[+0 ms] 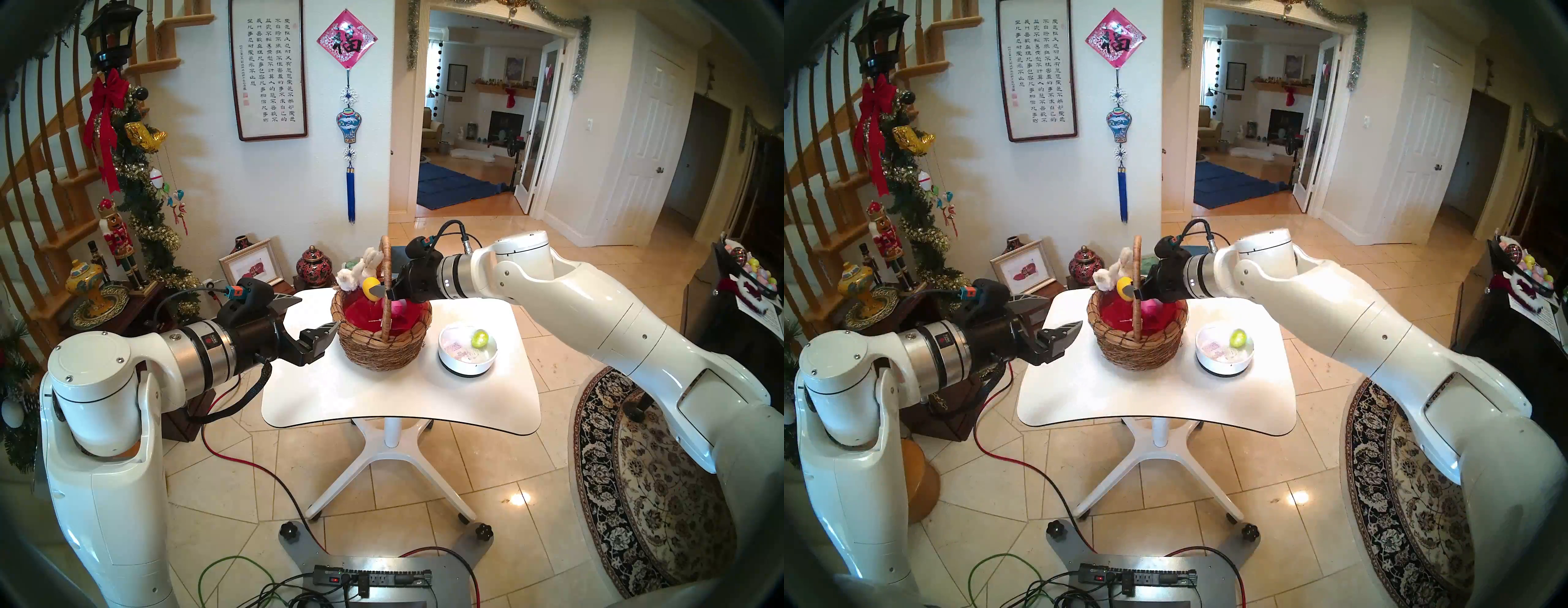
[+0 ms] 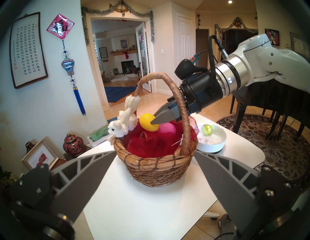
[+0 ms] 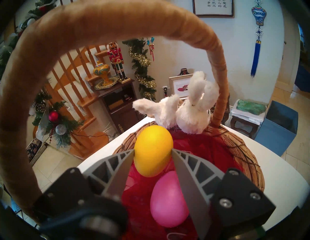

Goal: Put easter egg into basket

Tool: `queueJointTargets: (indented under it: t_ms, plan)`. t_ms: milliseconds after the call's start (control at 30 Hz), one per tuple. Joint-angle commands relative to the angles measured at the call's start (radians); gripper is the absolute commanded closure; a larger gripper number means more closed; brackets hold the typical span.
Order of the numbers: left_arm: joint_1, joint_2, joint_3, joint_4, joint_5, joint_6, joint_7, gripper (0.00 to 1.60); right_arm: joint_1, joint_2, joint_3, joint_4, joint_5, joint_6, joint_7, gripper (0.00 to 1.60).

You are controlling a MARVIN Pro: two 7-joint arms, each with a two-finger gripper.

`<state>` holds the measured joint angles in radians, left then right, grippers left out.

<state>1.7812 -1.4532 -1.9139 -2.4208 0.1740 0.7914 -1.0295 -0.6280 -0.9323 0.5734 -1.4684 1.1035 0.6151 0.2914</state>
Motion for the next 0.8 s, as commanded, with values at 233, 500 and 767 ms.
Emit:
queueJointTargets:
  t_ms: [233, 500, 767]
  plan:
    - [-0.004, 0.001, 0.002, -0.005, 0.001, -0.001, 0.001, 0.0, 0.01, 0.002, 0.008, 0.001, -0.004, -0.011, 0.003, 0.49]
    - [-0.004, 0.001, 0.002, -0.005, 0.001, -0.001, 0.001, 0.0, 0.011, 0.008, 0.012, -0.007, -0.007, -0.012, -0.009, 0.51]
    - [-0.004, 0.001, 0.002, -0.005, 0.0, -0.001, 0.001, 0.0, -0.006, 0.087, 0.037, -0.082, 0.005, -0.002, -0.05, 0.5]
